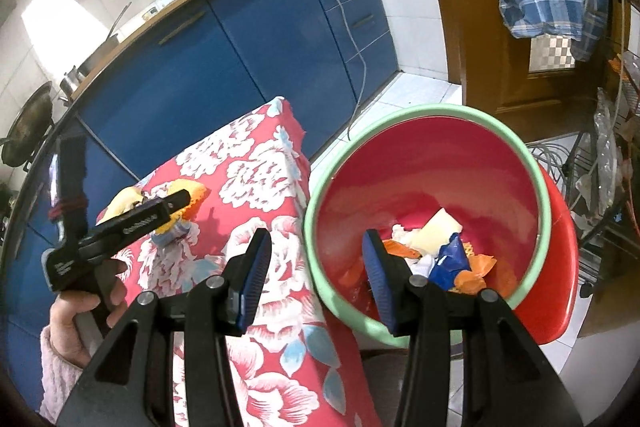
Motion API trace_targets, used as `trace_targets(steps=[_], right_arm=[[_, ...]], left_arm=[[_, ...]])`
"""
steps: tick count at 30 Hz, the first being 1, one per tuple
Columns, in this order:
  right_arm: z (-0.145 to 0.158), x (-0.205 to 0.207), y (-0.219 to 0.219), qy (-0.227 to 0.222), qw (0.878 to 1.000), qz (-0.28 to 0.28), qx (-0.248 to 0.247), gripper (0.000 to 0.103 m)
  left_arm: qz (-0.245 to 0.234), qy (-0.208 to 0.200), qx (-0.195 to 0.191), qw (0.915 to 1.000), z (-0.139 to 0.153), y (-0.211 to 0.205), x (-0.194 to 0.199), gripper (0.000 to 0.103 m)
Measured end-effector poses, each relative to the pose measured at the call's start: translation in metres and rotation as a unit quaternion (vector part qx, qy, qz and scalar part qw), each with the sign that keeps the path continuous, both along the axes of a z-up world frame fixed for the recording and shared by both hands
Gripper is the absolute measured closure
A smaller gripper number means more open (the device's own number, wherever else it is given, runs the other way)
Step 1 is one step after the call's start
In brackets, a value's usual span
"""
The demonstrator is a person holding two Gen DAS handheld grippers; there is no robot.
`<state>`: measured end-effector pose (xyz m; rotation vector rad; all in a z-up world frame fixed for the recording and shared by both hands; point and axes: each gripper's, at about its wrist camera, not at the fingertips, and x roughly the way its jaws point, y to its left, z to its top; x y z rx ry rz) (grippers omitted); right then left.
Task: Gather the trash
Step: 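Grasp the yellow foam net with the left tool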
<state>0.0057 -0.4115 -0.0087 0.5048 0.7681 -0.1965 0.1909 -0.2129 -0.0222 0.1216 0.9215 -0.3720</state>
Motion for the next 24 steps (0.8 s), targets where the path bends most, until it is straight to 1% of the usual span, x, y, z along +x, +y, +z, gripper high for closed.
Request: trace_targets(steps=[2,5,7,8,10,12,18,24], right_arm=[[-0.001,0.002,0.003,0.002,1.000,0.003,-0.001,0.054],[-0.003,0.005,0.006,0.005,1.000,0.006,0.000,0.054],[-0.004,0.007,0.008,0.008,1.000,0.009,0.001,0.054],[-0.004,0.007,0.009,0.009,1.000,0.010,0.001,0.054],[-0.004,0.008,0.011,0.010,1.000,0.012,-0.001,0.054],[-0.004,0.010,0.013,0.010,1.000,0.015,-0.001,0.054],[-0.005,0.012,0.021,0.013,1.000,0.021,-0.001,0.054],[0.000,0.015,0.032,0.009,0.999,0.030,-0.007,0.054]], left_arm=[[0.008,0.008,0.007,0.9999,-0.008,0.003,0.006,0.054],[0.013,0.018,0.005,0.9998,-0.015,0.008,0.012,0.055],[0.014,0.020,-0.001,0.9997,-0.018,0.011,0.015,0.064],[0.017,0.016,0.001,0.9997,-0.018,0.012,0.015,0.074],[0.015,0.020,-0.013,0.9996,-0.017,0.017,0.018,0.080],[0.016,0.021,-0.023,0.9994,-0.016,0.020,0.018,0.091],[0.016,0.011,-0.053,0.9984,-0.006,0.031,0.008,0.093],[0.024,-0.006,-0.091,0.9956,0.016,0.055,-0.006,0.094]])
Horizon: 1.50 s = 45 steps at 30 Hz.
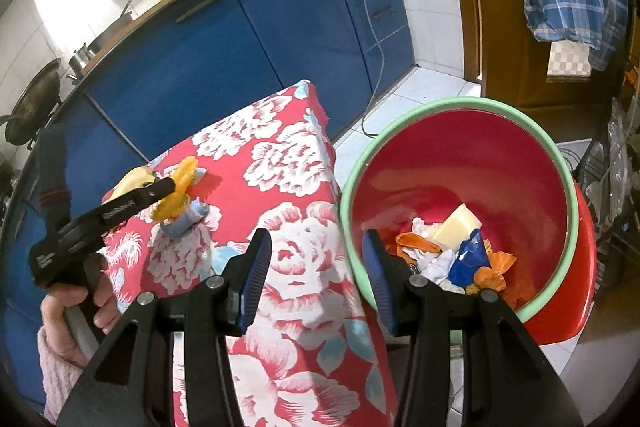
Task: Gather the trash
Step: 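Grasp the yellow foam net with the left tool, then grasp the blue plastic item with the right tool while the left tool holds the net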
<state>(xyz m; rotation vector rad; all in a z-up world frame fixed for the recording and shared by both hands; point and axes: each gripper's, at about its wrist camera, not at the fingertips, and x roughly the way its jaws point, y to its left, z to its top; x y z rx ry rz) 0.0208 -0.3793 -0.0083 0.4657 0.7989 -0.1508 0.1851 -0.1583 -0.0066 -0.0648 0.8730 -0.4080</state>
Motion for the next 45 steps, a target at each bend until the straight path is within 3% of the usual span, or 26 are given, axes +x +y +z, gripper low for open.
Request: trace_targets(steps=[10,23,34,45], right_arm=[[0.004,0.020,0.037,-0.001,0.999,0.036,-0.002,0.054],[0.000,0.066,0.100,0.017,0.997,0.075,0.013,0.054],[-0.021,0.114,0.139,0.057,0.997,0.058,0.013,0.054],[-0.041,0.145,0.157,0.084,0.996,0.036,-0.009,0.054]], left_arm=[[0.033,-0.022,-0.030,0.9988,0.025,0.057,-0.027,0.094],[0.113,-0.023,-0.039,0.9925,0.016,0.136,-0.040,0.094],[0.142,-0.032,-0.041,0.9885,0.001,0.161,-0.042,0.094],[0.142,-0.025,-0.060,0.9878,-0.007,0.171,-0.041,0.094]])
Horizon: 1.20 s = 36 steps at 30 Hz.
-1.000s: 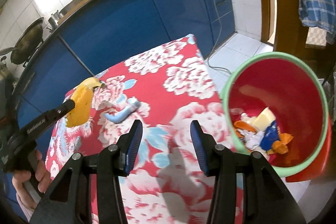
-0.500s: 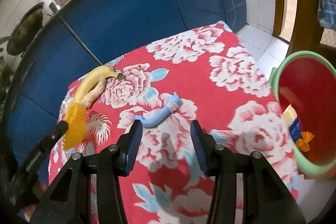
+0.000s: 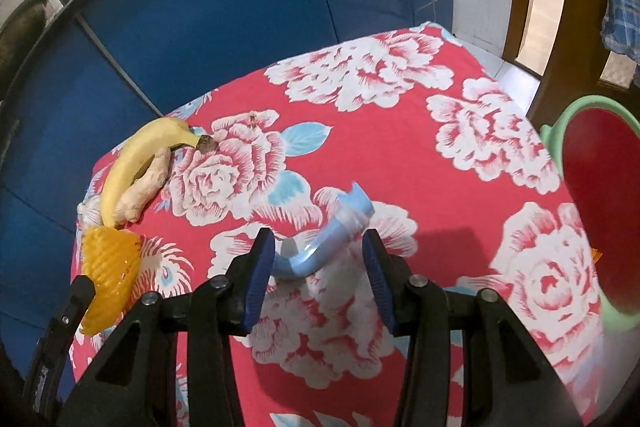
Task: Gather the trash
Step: 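Grasp the blue plastic item with the right tool while the left tool holds the net, then carry the yellow foam net and blue item over the red bucket with both tools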
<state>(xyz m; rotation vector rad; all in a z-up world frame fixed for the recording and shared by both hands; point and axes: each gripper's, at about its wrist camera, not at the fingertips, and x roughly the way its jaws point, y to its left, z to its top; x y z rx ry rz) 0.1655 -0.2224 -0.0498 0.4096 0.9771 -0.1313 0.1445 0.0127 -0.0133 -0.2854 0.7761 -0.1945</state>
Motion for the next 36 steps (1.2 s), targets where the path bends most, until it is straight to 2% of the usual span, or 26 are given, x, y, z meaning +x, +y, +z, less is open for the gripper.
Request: trace_targets(steps=[3,9,15,16,17,18,25,36], right_arm=[[-0.001,0.001,0.004,-0.007,1.000,0.004,-0.003,0.056],[0.001,0.003,0.007,-0.012,1.000,0.024,0.014,0.071],[0.000,0.007,0.008,-0.016,0.999,0.028,0.019,0.073],[-0.001,0.008,0.008,-0.013,0.999,0.029,0.016,0.077],[-0.003,0.010,0.009,-0.006,0.999,0.032,0.014,0.087],[-0.008,0.013,0.010,-0.001,0.999,0.037,0.019,0.088],[-0.004,0.005,0.016,-0.015,0.998,0.053,-0.002,0.090],[0.042,-0.051,0.010,-0.085,0.993,0.080,-0.013,0.090]], left_arm=[[-0.003,0.001,-0.001,1.0000,-0.001,-0.001,0.000,0.094],[-0.004,0.004,-0.004,1.0000,-0.002,-0.002,0.000,0.094],[-0.004,0.004,-0.005,1.0000,-0.003,-0.002,0.000,0.094],[-0.004,0.004,-0.004,1.0000,-0.002,-0.001,0.000,0.094],[-0.005,0.003,-0.004,1.0000,-0.002,-0.001,0.000,0.094],[-0.005,0.003,-0.004,1.0000,-0.002,-0.001,0.000,0.094],[-0.005,0.001,-0.004,1.0000,-0.001,-0.001,-0.001,0.094],[-0.028,-0.015,-0.003,0.9995,0.013,-0.015,-0.014,0.094]])
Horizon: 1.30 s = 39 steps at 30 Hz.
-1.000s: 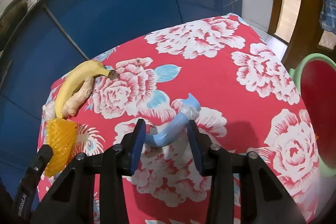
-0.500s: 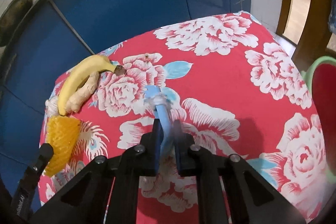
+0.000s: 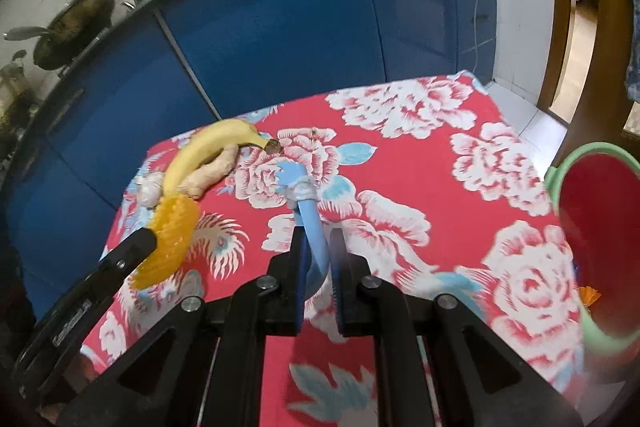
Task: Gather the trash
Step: 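Carry the yellow foam net and blue item over the red bucket with both tools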
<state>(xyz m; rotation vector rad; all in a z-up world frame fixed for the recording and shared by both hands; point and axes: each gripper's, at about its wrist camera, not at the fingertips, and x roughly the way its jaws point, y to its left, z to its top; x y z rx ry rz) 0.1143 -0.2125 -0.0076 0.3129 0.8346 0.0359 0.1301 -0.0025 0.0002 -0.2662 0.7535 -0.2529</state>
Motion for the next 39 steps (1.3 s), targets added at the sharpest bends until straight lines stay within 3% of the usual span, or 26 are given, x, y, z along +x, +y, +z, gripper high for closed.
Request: trace_targets(steps=[19,39], right_arm=[[0.031,-0.093,-0.051,-0.036,0.999,-0.024,-0.001,0.090],[0.032,-0.157,-0.170,-0.048,0.991,-0.128,0.005,0.090]], left_arm=[[-0.104,-0.028,-0.003,0.9942,0.039,-0.071,-0.054,0.094],[-0.220,-0.041,0.033,0.9741,0.056,-0.198,-0.076,0.094]])
